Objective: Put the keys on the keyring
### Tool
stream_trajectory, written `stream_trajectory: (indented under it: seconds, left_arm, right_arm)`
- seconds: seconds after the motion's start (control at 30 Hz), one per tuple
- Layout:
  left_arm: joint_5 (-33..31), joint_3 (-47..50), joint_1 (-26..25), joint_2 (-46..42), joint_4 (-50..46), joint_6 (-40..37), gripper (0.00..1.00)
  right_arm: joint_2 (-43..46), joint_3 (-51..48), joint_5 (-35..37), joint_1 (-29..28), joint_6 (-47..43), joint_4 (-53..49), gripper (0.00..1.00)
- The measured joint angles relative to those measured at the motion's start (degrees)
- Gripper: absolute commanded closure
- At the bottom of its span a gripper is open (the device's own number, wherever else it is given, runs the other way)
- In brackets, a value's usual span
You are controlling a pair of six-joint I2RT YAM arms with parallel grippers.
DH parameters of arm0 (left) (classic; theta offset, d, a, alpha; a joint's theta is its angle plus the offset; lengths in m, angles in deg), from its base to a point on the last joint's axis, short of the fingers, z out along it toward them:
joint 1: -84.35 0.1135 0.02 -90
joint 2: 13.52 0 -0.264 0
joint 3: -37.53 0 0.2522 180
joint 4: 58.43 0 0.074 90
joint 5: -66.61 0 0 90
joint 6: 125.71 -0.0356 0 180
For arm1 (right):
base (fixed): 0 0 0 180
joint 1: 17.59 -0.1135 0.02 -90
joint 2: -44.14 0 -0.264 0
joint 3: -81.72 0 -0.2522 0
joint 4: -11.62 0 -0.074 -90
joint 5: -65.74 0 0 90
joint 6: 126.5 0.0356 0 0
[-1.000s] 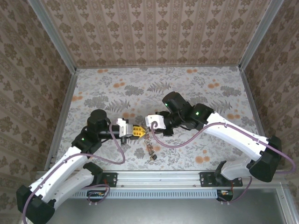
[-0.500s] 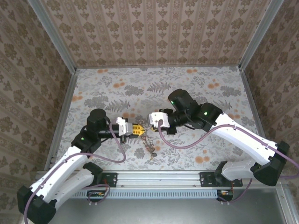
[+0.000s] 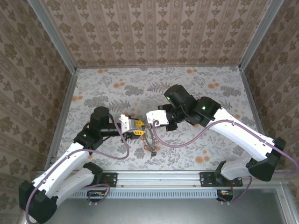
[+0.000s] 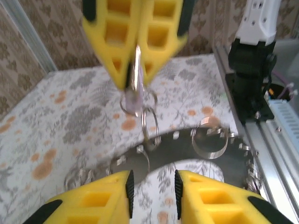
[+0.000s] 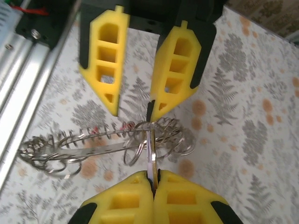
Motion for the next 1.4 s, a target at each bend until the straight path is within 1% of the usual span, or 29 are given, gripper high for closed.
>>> stream_trajectory:
  seconds: [0.07, 0.17, 0.27, 0.33, 0.37, 0.4, 0.43, 0.47, 0.5, 0.63, 0.73, 0.83, 0.97, 1.1, 1.27, 1.4]
  left_arm:
    - [-1.27, -0.20, 0.72, -0.11, -3.23, -0.39, 0.60]
    - [-2.56, -0.44, 3.72, -2.29, -7.67, -0.87, 0.51]
    - [-4.22, -0.42, 7.65, -6.67, -9.84, 0.39, 0.44]
    - [-6.95, -0.37, 10.78, -10.08, -10.62, 2.73, 0.39]
    - [-8.44, -0.33, 11.93, -11.30, -10.84, 4.00, 0.33]
    - [-10.38, -0.13, 13.09, -12.50, -10.91, 5.57, 0.18]
    - [-12.76, 0.28, 14.32, -13.79, -10.78, 7.37, 0.08]
    - [-15.08, 0.76, 15.39, -14.69, -10.82, 9.60, 0.02]
    - [-17.99, 1.36, 16.61, -15.45, -10.93, 12.31, 0.00]
    - [-28.94, 2.03, 22.29, -15.02, -13.11, 21.29, 0.00]
    - [-37.05, 1.14, 25.18, -12.41, -16.72, 26.80, 0.00]
    - [-40.92, -1.40, 27.47, -7.69, -20.48, 30.14, 0.00]
    - [-41.99, -4.13, 30.49, -1.29, -22.69, 33.11, 0.00]
    - [-41.75, -3.78, 32.46, 2.71, -22.84, 35.93, 0.00]
    - [-40.13, 0.37, 32.68, 4.15, -18.86, 38.99, 0.00]
    - [-39.50, 4.76, 32.68, 5.18, -14.80, 41.13, 0.00]
  right_arm:
    - [-0.52, 0.98, 2.14, 0.00, -0.85, -0.72, 1.00]
    - [-2.67, 3.08, 4.57, -0.02, -0.76, -1.31, 1.00]
    - [-5.35, 4.24, 5.86, -0.39, 0.13, -1.22, 1.00]
    - [-6.91, 4.24, 6.27, -0.68, 1.68, -0.76, 1.00]
    - [-7.65, 4.26, 6.25, -0.76, 2.64, -0.37, 1.00]
    - [-8.63, 4.39, 6.23, -0.96, 4.11, 0.04, 1.00]
    - [-9.70, 4.94, 6.16, -1.11, 5.60, 0.13, 1.00]
    - [-10.97, 5.77, 5.95, -1.27, 7.08, 0.20, 1.00]
    - [-12.52, 7.04, 5.79, -1.46, 8.61, 0.37, 1.00]
    - [-18.78, 12.72, 5.14, -2.40, 14.14, 2.56, 1.00]
    - [-22.23, 16.20, 3.85, -2.64, 17.53, 4.68, 1.00]
    - [-24.50, 17.70, 1.77, -2.54, 20.17, 7.48, 1.00]
    - [-26.75, 17.03, -0.28, -0.98, 22.01, 10.12, 1.00]
    - [-27.43, 11.47, -0.50, 1.62, 22.01, 12.28, 1.00]
    - [-27.28, 2.91, -0.52, 5.44, 19.02, 11.67, 1.00]
    - [-25.75, -5.53, -0.24, 10.51, 16.28, 10.03, 1.00]
